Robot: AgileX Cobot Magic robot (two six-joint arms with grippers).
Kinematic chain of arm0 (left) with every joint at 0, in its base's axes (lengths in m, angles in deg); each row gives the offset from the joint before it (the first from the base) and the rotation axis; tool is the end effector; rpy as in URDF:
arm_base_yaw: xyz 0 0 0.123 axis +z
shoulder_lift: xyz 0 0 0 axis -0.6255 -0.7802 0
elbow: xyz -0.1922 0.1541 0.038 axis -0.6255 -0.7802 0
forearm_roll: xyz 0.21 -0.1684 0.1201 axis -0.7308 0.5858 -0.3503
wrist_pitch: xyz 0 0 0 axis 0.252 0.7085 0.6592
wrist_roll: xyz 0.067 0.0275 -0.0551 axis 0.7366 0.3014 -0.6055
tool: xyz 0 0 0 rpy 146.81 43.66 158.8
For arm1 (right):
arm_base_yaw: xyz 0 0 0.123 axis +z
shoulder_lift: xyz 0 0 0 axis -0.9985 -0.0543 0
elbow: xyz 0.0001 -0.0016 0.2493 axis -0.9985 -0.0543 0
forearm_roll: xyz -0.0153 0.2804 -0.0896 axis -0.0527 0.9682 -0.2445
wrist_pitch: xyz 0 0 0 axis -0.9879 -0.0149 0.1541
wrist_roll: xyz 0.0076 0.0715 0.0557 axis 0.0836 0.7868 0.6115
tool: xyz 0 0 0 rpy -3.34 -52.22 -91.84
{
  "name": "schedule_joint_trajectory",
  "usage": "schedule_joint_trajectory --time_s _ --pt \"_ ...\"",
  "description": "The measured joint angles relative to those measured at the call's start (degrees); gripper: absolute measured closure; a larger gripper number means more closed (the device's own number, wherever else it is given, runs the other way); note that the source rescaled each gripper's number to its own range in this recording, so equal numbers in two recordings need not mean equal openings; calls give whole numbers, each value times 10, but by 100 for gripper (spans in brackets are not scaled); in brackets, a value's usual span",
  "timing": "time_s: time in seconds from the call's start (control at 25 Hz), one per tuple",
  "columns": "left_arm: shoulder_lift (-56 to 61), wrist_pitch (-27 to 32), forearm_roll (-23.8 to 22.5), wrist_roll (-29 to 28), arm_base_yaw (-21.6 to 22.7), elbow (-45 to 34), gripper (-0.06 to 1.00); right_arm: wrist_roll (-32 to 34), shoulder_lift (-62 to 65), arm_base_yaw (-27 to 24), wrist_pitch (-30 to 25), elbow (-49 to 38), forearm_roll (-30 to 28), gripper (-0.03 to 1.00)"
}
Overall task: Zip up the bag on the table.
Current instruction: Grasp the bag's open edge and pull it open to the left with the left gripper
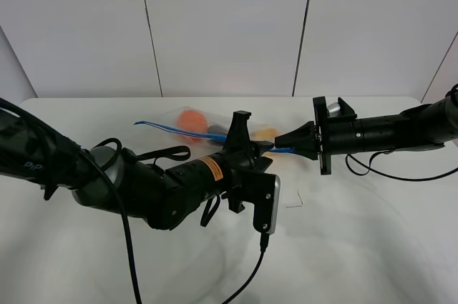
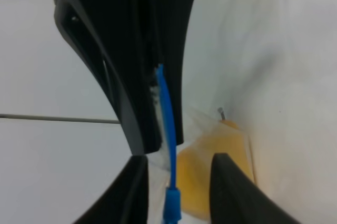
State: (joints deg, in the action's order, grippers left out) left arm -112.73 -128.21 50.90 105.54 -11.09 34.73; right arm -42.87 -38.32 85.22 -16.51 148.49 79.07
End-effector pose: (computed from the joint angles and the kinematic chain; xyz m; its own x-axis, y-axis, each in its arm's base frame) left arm 0.2589 -0.2954 0.0801 0.6574 0.7156 -0.2362 0.2989 0.0401 0.9535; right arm 0.3552 0.0746 0.0566 -0.9735 0.2262 0.0350 0.1029 0.2960 0.9496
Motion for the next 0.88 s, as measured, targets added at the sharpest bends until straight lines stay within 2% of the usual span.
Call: schedule_joint_trajectory --time_s 0.24,0.48,0.64,0.88 --pt "0 1 4 0 0 0 70 0 0 0 0 0 0 97" --pt "0 1 5 0 0 0 73 0 0 0 0 0 0 97" --pt "0 0 8 0 0 0 94 0 0 0 0 0 0 97" --pt "0 0 10 0 0 0 94 0 0 0 0 0 0 97"
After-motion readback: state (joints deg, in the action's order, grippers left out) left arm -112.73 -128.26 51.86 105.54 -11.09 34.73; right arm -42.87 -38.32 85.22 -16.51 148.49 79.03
